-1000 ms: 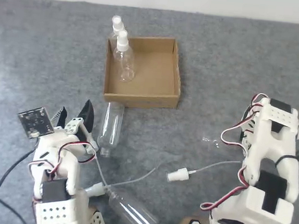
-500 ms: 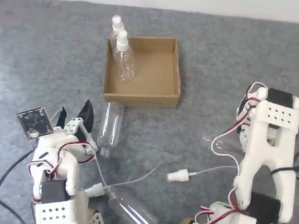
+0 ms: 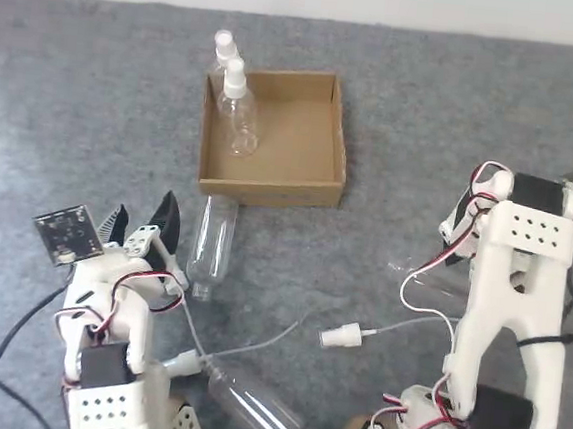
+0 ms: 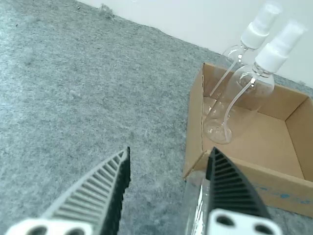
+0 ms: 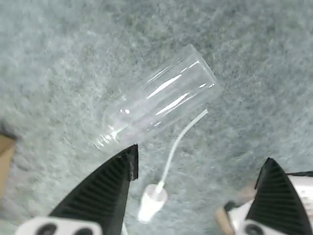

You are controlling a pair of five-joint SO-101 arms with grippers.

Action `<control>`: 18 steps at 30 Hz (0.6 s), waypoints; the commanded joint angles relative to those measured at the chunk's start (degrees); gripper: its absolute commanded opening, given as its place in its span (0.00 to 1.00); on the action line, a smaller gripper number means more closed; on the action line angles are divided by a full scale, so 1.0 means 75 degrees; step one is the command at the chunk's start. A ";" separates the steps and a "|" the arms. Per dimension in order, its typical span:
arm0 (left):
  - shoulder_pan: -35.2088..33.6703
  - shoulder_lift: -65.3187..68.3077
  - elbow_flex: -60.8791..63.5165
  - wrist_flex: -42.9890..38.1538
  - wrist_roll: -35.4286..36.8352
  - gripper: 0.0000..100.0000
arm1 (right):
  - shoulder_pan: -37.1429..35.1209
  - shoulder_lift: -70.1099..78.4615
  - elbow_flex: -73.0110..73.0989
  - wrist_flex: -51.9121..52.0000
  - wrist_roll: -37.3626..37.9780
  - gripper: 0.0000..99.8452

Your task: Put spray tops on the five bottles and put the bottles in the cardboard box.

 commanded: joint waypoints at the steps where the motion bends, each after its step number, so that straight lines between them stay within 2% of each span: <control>1: -0.0023 0.0105 -0.0100 0.0047 -0.0070 0.24 | -0.0076 -0.0428 -0.0399 0.0322 0.1114 0.34; 12: -0.0023 0.0105 -0.0100 0.0047 -0.0070 0.24 | -0.0076 -0.0428 -0.0399 0.0322 0.4724 0.34; 18: -0.0023 0.0105 -0.0100 0.0047 -0.0070 0.24 | -0.0076 -0.0428 -0.0399 0.0264 0.5966 0.34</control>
